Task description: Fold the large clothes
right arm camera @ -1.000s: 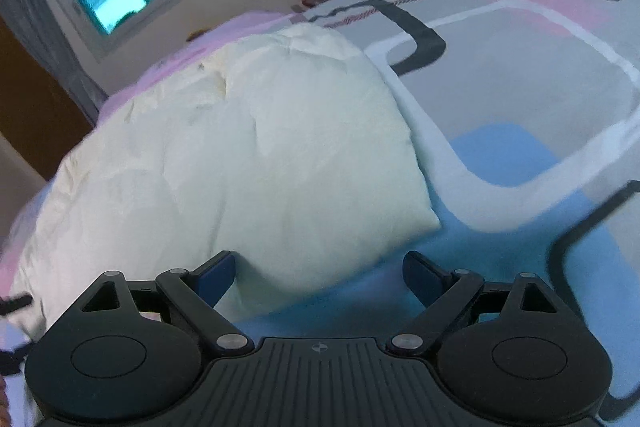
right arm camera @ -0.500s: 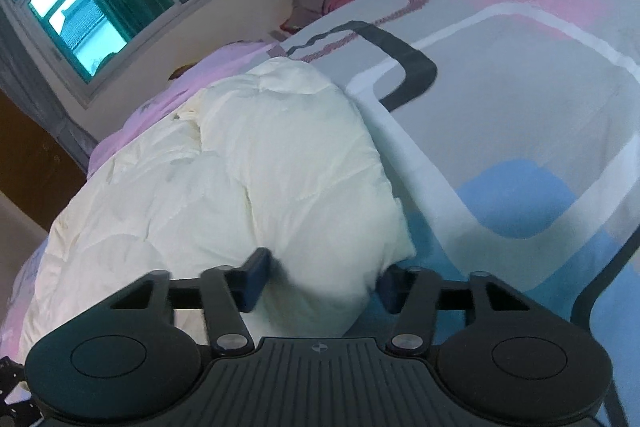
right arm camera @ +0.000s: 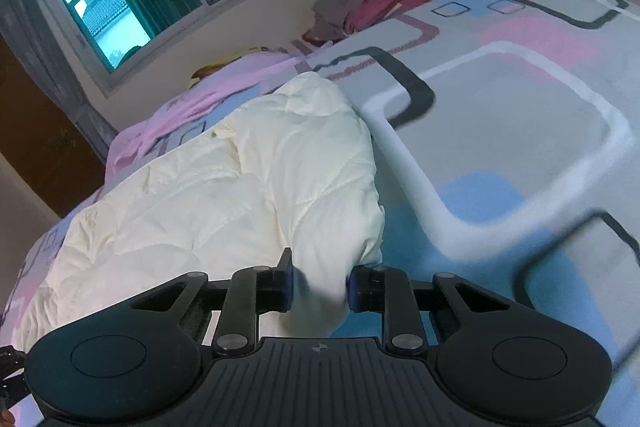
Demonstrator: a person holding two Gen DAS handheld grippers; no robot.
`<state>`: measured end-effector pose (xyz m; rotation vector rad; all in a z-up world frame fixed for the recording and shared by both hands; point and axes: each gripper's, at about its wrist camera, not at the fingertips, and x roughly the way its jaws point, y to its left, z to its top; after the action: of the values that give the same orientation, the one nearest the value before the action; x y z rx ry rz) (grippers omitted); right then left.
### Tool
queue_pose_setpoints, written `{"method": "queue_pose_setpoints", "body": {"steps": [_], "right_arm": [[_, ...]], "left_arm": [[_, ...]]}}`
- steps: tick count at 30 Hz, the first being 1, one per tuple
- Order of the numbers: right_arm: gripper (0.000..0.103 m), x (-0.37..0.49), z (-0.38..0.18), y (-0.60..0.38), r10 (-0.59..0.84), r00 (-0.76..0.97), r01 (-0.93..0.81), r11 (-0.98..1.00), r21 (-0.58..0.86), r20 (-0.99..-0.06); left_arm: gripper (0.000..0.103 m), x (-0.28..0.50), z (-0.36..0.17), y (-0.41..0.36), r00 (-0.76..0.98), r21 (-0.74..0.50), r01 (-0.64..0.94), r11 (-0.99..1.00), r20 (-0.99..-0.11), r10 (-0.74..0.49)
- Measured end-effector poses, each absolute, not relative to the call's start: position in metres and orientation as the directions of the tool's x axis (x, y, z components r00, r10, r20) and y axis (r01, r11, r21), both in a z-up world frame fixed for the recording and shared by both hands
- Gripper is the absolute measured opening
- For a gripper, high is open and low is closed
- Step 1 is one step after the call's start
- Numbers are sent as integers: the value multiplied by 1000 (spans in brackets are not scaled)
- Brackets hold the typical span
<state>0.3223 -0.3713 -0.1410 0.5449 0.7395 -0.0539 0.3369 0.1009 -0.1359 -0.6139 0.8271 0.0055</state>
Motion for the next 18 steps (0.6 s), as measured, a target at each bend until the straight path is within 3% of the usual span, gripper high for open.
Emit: {"method": "queue_pose_setpoints", "body": {"steps": [18], "right_arm": [[24, 136, -142, -361, 127, 708, 291, 844, 450, -695]], "left_arm": [[19, 155, -137, 132, 638, -548, -190, 814, -699, -322]]}}
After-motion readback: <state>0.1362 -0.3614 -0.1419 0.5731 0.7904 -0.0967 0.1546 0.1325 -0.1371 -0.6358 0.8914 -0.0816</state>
